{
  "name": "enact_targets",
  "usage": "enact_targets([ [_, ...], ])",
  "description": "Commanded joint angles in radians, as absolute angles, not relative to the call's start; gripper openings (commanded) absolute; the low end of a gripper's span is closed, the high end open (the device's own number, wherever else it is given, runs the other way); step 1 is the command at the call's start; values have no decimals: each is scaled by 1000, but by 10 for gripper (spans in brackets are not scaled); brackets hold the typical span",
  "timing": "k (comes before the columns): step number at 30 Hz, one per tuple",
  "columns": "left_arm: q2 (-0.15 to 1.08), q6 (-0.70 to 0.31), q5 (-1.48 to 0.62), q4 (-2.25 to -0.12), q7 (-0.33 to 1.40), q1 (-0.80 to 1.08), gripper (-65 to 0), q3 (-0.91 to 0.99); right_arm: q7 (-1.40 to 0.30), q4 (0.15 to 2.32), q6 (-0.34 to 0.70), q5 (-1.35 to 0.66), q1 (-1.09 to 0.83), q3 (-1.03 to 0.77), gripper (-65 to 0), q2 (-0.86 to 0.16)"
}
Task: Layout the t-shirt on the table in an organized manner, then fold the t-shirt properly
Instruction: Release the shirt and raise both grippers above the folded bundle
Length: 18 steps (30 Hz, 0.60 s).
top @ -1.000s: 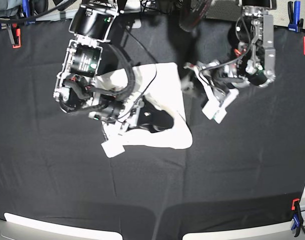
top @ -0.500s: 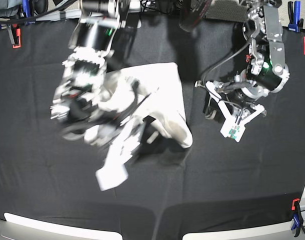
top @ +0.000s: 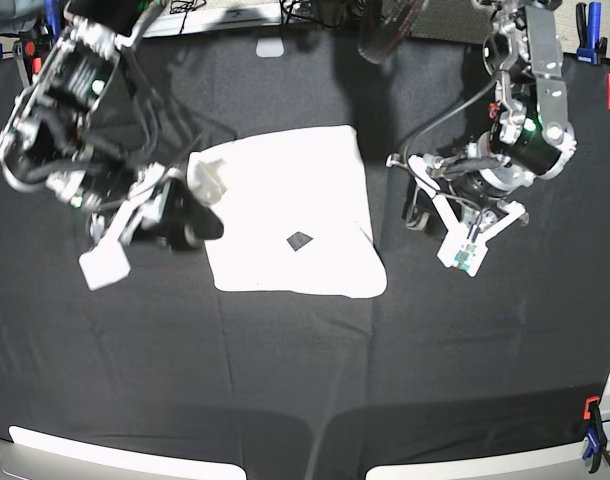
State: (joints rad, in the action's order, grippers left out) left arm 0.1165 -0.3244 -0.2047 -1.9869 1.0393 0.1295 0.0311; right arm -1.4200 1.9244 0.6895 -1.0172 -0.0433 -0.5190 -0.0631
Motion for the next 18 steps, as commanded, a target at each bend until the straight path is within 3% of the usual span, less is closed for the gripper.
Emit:
enact_targets([
  [1,119,-321,-214,-2005,1015,119,-451,32,-1396,1943,698,-1015,-38,-516,-410,-64],
  [6,119,-321,-213,-2005,1016,119,-451,32,-1349,1940,698,-869,-56,-476,-410,-60],
  [13,120,-321,-204,-2005,1017,119,-451,32,-1308,1901,698,-691,-56,-276,-410,-14],
  [18,122,-307,-18,-2005,1021,119,-451,32,-1308,1891,695,-681,-59,-133,-410,35],
])
